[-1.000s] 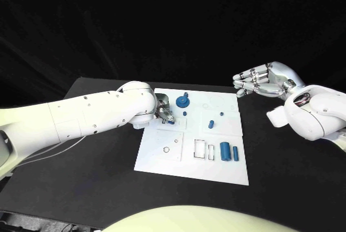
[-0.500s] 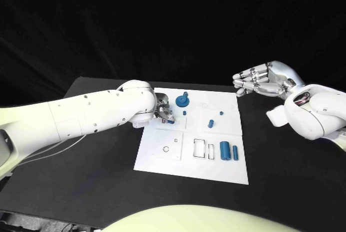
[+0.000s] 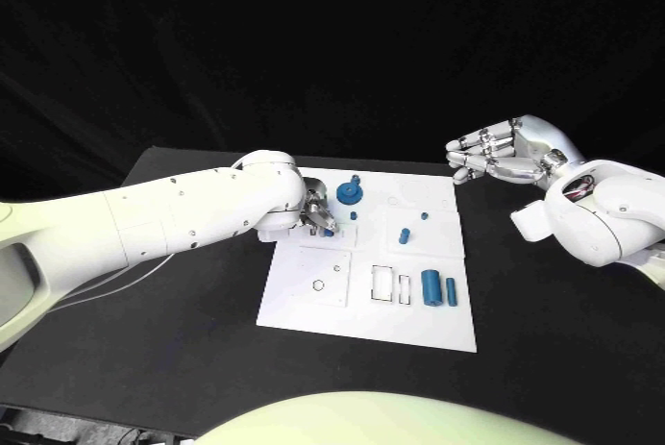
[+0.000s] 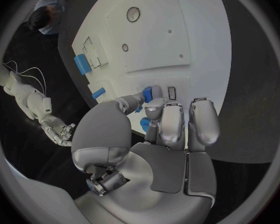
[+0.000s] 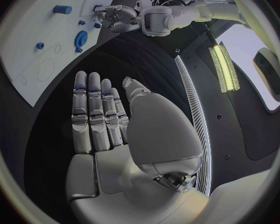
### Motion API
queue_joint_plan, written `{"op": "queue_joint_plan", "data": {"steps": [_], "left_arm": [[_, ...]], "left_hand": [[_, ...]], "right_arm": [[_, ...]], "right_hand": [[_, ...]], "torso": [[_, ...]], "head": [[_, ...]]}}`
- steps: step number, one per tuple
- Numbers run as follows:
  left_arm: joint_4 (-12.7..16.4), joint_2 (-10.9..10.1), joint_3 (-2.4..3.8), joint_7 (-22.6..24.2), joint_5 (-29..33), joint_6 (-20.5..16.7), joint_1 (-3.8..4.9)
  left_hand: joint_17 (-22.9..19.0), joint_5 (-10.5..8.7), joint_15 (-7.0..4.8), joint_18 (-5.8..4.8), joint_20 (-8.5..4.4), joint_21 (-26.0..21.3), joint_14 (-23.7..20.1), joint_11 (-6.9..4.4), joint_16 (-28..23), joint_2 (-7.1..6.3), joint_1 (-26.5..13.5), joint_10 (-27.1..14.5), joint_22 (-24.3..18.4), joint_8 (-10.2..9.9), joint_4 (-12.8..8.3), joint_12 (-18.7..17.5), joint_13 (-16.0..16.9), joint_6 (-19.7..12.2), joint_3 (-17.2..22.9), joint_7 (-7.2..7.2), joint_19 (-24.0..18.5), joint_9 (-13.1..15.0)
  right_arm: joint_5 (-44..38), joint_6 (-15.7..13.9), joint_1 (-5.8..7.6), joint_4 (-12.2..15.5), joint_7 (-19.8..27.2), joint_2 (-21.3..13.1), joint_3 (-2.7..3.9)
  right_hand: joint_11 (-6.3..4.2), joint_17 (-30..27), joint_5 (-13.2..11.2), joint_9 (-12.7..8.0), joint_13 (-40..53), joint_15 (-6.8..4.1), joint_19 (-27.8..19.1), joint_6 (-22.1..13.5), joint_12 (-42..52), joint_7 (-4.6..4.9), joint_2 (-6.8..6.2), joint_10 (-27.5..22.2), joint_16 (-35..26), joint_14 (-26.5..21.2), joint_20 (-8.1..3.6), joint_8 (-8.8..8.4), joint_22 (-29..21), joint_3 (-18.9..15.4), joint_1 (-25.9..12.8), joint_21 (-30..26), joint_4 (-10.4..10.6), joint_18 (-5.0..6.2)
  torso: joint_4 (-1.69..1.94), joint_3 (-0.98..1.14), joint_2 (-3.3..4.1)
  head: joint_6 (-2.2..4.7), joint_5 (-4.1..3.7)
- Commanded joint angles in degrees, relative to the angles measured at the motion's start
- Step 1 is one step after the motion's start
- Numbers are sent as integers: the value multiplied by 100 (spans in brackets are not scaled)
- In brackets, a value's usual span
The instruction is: Assemble the parts on the task board
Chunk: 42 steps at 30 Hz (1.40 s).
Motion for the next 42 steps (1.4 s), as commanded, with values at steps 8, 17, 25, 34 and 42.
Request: {"op": "queue_joint_plan", "data": {"steps": [8, 17, 25, 34, 42], "left_arm": [[-49, 93, -28, -72, 161, 322, -37], [-53, 68, -27, -75, 160, 354, -36], [-13, -14, -3, -79, 119, 173, -36], [83, -113, 20, -66, 106, -3, -34], [196, -212, 77, -57, 139, -186, -17]], "left_hand": [[-5, 18, -40, -106, -9, 48, 57, -6, 29, 127, 11, 26, 22, 15, -796, 30, 19, -18, 831, -34, 48, 16], [-6, 3, -48, -110, -15, 48, 59, -29, 32, -133, -623, 41, 36, 68, -458, 74, 46, 78, 168, -87, 55, 27], [-8, 1, -49, -118, -22, 58, 60, -22, 35, -275, -1014, 22, 74, 30, 128, 131, 79, 168, -1098, -81, 80, -38], [-12, 9, -59, -122, -32, 65, 60, -32, 35, -183, -714, 6, 105, 0, 488, 158, 99, 176, -1892, -93, 97, -86], [-11, 12, -67, -133, -43, 95, 61, -42, 38, -132, -613, 13, 165, 27, 721, 177, 117, 196, -2179, -106, 130, -85]], "right_arm": [[3, 63, -1, -3, 7, 11, 2], [3, 61, -2, -4, 2, -1, 2], [6, 57, -3, -10, 4, -6, 2], [22, 54, -4, -22, 6, -17, 2], [74, 65, -7, -36, -10, -14, 1]], "right_hand": [[0, -7, 33, -9, -5, -1, 8, -33, 0, 8, 11, -31, -17, -21, 22, -10, -5, -6, -64, -38, 20, 42], [0, -7, 34, -9, -5, -1, 8, -34, -1, 8, 11, -31, -17, -21, 22, -10, -6, -6, -64, -38, 20, 42], [3, -8, 36, -11, -6, 0, 7, -40, -3, 11, -1, -37, -19, -26, 23, -13, -13, -10, -69, -40, 20, 41], [16, -12, 38, -19, -9, 11, -4, -66, -10, 24, -30, -58, -26, -48, 30, -24, -31, -28, -90, -51, 22, 38], [25, -15, 39, -23, -11, 19, -14, -84, -15, 33, -37, -76, -30, -65, 36, -30, -43, -34, -101, -59, 25, 36]], "torso": [[5, 1, -3], [16, -3, -5], [11, -7, -4], [11, -7, 0], [12, -4, -4]], "head": [[-14, -13], [-13, -43], [-5, -47], [-6, -67], [13, -64]]}}
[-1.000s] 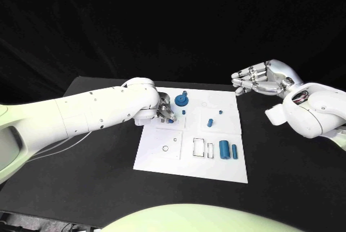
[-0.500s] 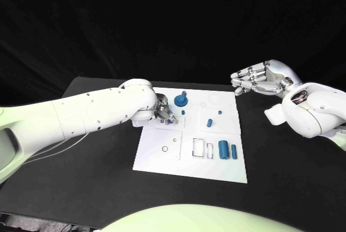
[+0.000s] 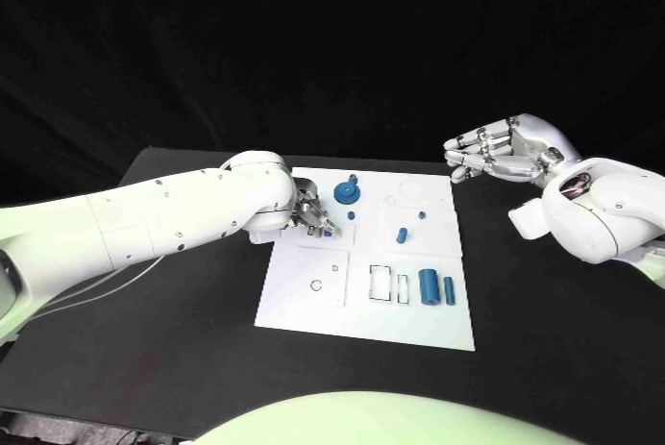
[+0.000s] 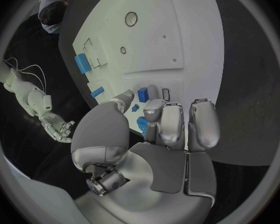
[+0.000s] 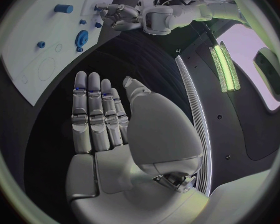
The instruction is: Assemble the parts on the task board
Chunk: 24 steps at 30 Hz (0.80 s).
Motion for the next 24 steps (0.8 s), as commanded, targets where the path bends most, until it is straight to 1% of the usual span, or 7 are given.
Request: {"op": "queue_joint_plan", "data": {"steps": [1, 4, 7, 12, 15, 20, 24], "left_arm": [[76, -46, 38, 14, 63, -120, 11], [143, -112, 97, 13, 159, -56, 34], [171, -203, 181, 27, 294, 72, 129], [-48, -293, 244, 70, 388, 203, 462], [-295, -257, 256, 102, 390, 138, 611], [-750, -88, 245, 164, 242, 118, 709], [-961, 16, 221, 192, 154, 111, 721]], "left_hand": [[-8, -7, -47, -71, -4, 12, 81, 1, 37, -16, 71, -32, 7, 26, 62, 20, 3, 35, -129, -2, 46, -3], [-13, -11, -46, -57, -6, -24, 80, 5, 35, -17, 112, -62, -55, 25, 139, -8, -43, 13, -266, 3, 12, -5], [-26, -9, -16, -3, 10, -184, 74, 47, 27, 13, 331, -228, -322, -59, 150, -175, -287, -115, -397, 55, -141, -58], [-33, -16, 63, 42, 68, -348, 70, 150, 27, -51, 523, -480, -562, -335, 275, -455, -679, -312, -794, 170, -271, -304], [-32, -26, 106, 47, 112, -377, 67, 195, 32, -13, 702, -511, -585, -505, 417, -489, -739, -314, -1165, 225, -271, -525], [-33, -13, 126, 51, 131, -394, 66, 217, 36, 114, 970, -534, -595, -609, 425, -493, -755, -278, -1430, 250, -266, -712], [-35, -12, 130, 53, 134, -404, 65, 222, 37, 147, 1055, -550, -606, -632, 425, -505, -777, -264, -1513, 256, -270, -765]], "right_arm": [[57, 55, -5, -10, -10, 4, 2], [63, 58, -6, -21, -11, 6, 2], [67, 80, -8, -44, -16, 11, 2], [70, 115, -12, -87, -27, 38, 0], [70, 120, -18, -105, -25, 58, -1], [70, 123, -27, -137, -7, 115, -2], [70, 128, -33, -145, -3, 125, -2]], "right_hand": [[4, -9, 39, -7, -6, -2, -14, -45, -15, -6, -6, -55, -31, -43, 36, -30, -5, -17, -70, -35, 9, 37], [4, -9, 39, -7, -6, -2, -14, -45, -15, -6, -6, -55, -31, -43, 36, -30, -5, -17, -70, -35, 9, 37], [8, -10, 40, -9, -7, 1, -18, -52, -17, -2, -7, -62, -31, -50, 39, -31, -10, -19, -76, -38, 11, 36], [15, -14, 45, -14, -9, 8, -30, -72, -21, 5, -15, -86, -34, -69, 45, -35, -25, -17, -62, -47, -3, 36], [15, -14, 45, -14, -9, 8, -30, -72, -21, 5, -15, -86, -34, -69, 45, -35, -25, -17, -62, -47, -3, 36], [16, -14, 48, -15, -10, 9, -33, -76, -21, 6, -10, -91, -34, -74, 47, -35, -29, -13, -59, -49, -5, 36], [16, -15, 54, -15, -10, 10, -34, -77, -20, 6, -2, -95, -33, -77, 48, -33, -33, -7, -52, -51, -9, 37]], "torso": [[0, 2, -5], [-1, 0, -5], [3, 2, -4], [8, 4, -12], [21, 5, -16], [-17, 1, 0], [-17, -12, 15]], "head": [[25, 6], [37, 14], [54, 27], [128, 53], [173, 57], [240, 91], [256, 67]]}}
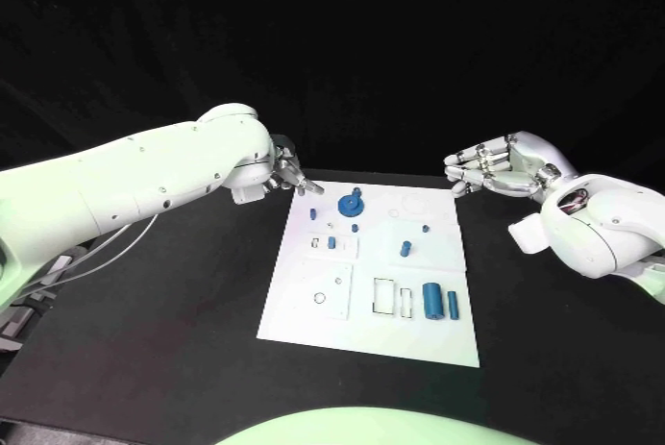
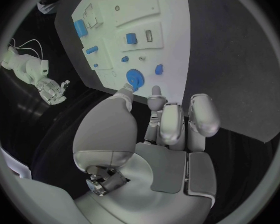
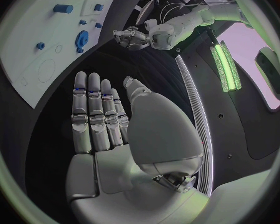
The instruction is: Assemble the parts on the task board
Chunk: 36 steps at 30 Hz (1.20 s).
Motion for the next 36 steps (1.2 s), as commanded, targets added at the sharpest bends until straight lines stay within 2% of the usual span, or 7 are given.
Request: {"op": "queue_joint_plan", "data": {"steps": [1, 3, 9, 15, 21, 32, 36], "left_arm": [[-161, 88, -17, 145, -138, 74, 9], [-272, 147, -34, 156, -171, 80, 4], [-607, 370, -94, 196, -222, 147, -58], [-878, 535, -113, 232, -233, 229, -152], [-1097, 655, -129, 261, -235, 320, -203], [-1286, 776, -154, 299, -220, 384, -264], [-1302, 783, -155, 296, -217, 403, -276]], "left_hand": [[-5, 11, 56, 49, 41, -32, 55, 16, 37, 22, 80, -34, -9, -37, -4, -38, -18, 24, -71, 32, -11, -32], [-6, 11, 57, 49, 42, -33, 55, 17, 37, 30, 96, -33, -10, -42, -1, -34, -13, 29, -97, 33, -11, -46], [-8, 11, 60, 49, 43, -33, 54, 20, 36, 50, 103, -38, -7, -52, 10, -37, -19, 33, -145, 36, -9, -71], [-10, 11, 63, 51, 45, -41, 53, 24, 36, 91, 88, -44, -18, -68, 23, -36, -22, 38, -214, 40, -14, -108], [-12, 12, 66, 50, 46, -38, 52, 27, 36, 128, 77, -50, -10, -81, 25, -37, -28, 44, -273, 43, -10, -140], [-10, 14, 68, 45, 48, -26, 52, 28, 38, 171, 82, -57, 12, -89, 20, -41, -39, 52, -316, 44, 2, -167], [-9, 16, 66, 40, 49, -10, 52, 25, 39, 233, 131, -49, 40, -87, 9, -30, -31, 79, -348, 39, 18, -196]], "right_arm": [[14, 73, -8, -12, 9, 5, 1], [14, 74, -14, -13, 10, 3, 1], [14, 78, -27, -8, 16, 6, 1], [14, 78, -33, -3, 17, 15, 1], [14, 59, -35, 1, 21, 14, 1], [3, 46, -35, 26, 34, 21, 1], [-2, 45, -35, 27, 33, 17, 1]], "right_hand": [[-3, -9, 37, -8, -6, 11, -14, -36, -19, 7, 24, -33, -32, -36, 28, -32, -10, -4, -27, -27, -10, 38], [-3, -9, 39, -8, -6, 11, -14, -36, -19, 7, 25, -34, -32, -37, 28, -31, -11, -3, -25, -27, -11, 38], [-2, -10, 75, -9, -6, 11, -15, -39, -16, 8, 33, -39, -29, -41, 30, -28, -20, 8, -17, -28, -17, 39], [-1, -10, 83, -9, -6, 12, -15, -39, -16, 8, 33, -40, -28, -42, 30, -28, -22, 9, -17, -28, -17, 39], [-1, -10, 87, -9, -6, 12, -15, -40, -15, 9, 34, -40, -28, -42, 30, -27, -23, 9, -18, -29, -17, 39], [-1, -10, 87, -9, -6, 12, -15, -40, -15, 9, 34, -40, -28, -42, 30, -27, -23, 9, -18, -29, -17, 39], [-1, -10, 87, -9, -6, 12, -15, -40, -15, 9, 34, -40, -28, -42, 30, -27, -23, 9, -18, -29, -17, 39]], "torso": [[-14, -20, 31], [-10, -26, 40], [-8, -32, 55], [-36, -43, 71], [-34, -46, 84], [-39, -47, 81], [-38, -50, 80]], "head": [[28, -14], [52, -14], [59, 8], [76, 53], [71, 45], [61, 34], [49, 32]]}}
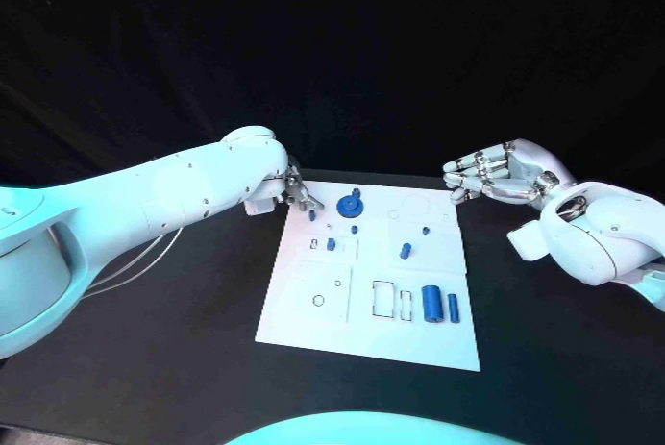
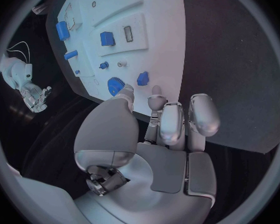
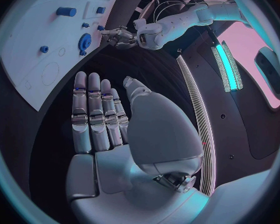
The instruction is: Assemble the parts on the task board
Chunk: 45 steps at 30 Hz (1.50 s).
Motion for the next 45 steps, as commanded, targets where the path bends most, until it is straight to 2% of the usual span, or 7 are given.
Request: {"op": "queue_joint_plan", "data": {"steps": [1, 9, 12, 19, 29, 38, 45], "left_arm": [[-13, 16, -1, 81, -33, 151, -7], [78, 0, 0, 97, 53, 42, -12], [104, -5, 0, 84, 69, 52, -13], [116, -9, 0, 84, 113, 110, -13], [107, -7, -1, 55, 142, 190, -13], [80, -7, -1, 32, 144, 265, -13], [33, 2, -1, 29, 147, 302, -13]], "left_hand": [[-5, 16, 25, 31, 43, 17, 52, 2, 39, 82, 35, -24, 24, -15, -18, 0, 10, 59, -54, 5, 15, -23], [-3, 17, 15, 26, 40, 36, 53, -12, 42, 209, 121, 0, 55, 11, -19, 23, 33, 129, -107, -13, 33, -65], [-2, 17, 10, 25, 38, 39, 54, -18, 44, 254, 146, 9, 61, 24, -19, 31, 40, 154, -124, -20, 37, -76], [-4, 19, -3, 20, 32, 54, 54, -35, 44, 355, 258, 32, 86, 59, -40, 48, 58, 209, -156, -40, 50, -101], [-3, 19, -7, 18, 31, 61, 54, -41, 45, 376, 292, 42, 99, 71, -46, 57, 70, 228, -167, -46, 56, -107], [-6, 22, -21, 16, 22, 69, 54, -56, 45, 493, 460, 54, 114, 101, -82, 55, 64, 261, -188, -62, 61, -136], [-4, 22, -22, 14, 21, 73, 55, -58, 46, 508, 486, 60, 120, 103, -88, 60, 72, 261, -190, -62, 64, -141]], "right_arm": [[-8, 25, -2, 6, 23, 0, 2], [-2, 31, -3, -9, 22, 11, 2], [12, 37, -4, -17, 23, 22, 2], [21, 42, -6, -33, 21, 32, 2], [27, 50, -10, -37, 21, 37, 2], [30, 53, -11, -31, 23, 36, 2], [30, 54, -12, -26, 26, 38, 2]], "right_hand": [[-1, -6, 21, -5, -7, 12, -15, -40, -15, 9, 34, -41, -28, -43, 30, -27, -5, 8, -18, -32, -17, 39], [-1, -6, 21, -5, -7, 12, -15, -40, -15, 9, 34, -41, -28, -43, 30, -27, -5, 8, -18, -32, -17, 39], [-1, -6, 21, -5, -7, 12, -15, -40, -15, 9, 34, -41, -28, -43, 30, -27, -5, 8, -18, -32, -17, 39], [-1, -6, 21, -5, -7, 12, -15, -40, -15, 9, 34, -41, -28, -43, 30, -27, -5, 8, -18, -32, -17, 39], [0, -6, 44, -5, -6, 13, -13, -40, -11, 10, 40, -41, -24, -43, 32, -23, -13, 12, -25, -32, -13, 40], [0, -6, 44, -5, -6, 13, -13, -40, -11, 10, 40, -41, -24, -43, 32, -23, -13, 12, -25, -32, -13, 40], [0, -6, 45, -5, -6, 13, -12, -40, -11, 10, 40, -40, -24, -43, 32, -23, -14, 12, -26, -32, -13, 40]], "torso": [[5, -1, -4], [9, 3, -5], [6, 11, -10], [9, 8, -7], [4, 2, -8], [9, 0, -4], [9, -1, -2]], "head": [[-13, -7], [-27, -1], [-32, 15], [-42, 8], [-47, 3], [-55, -2], [-67, -5]]}}
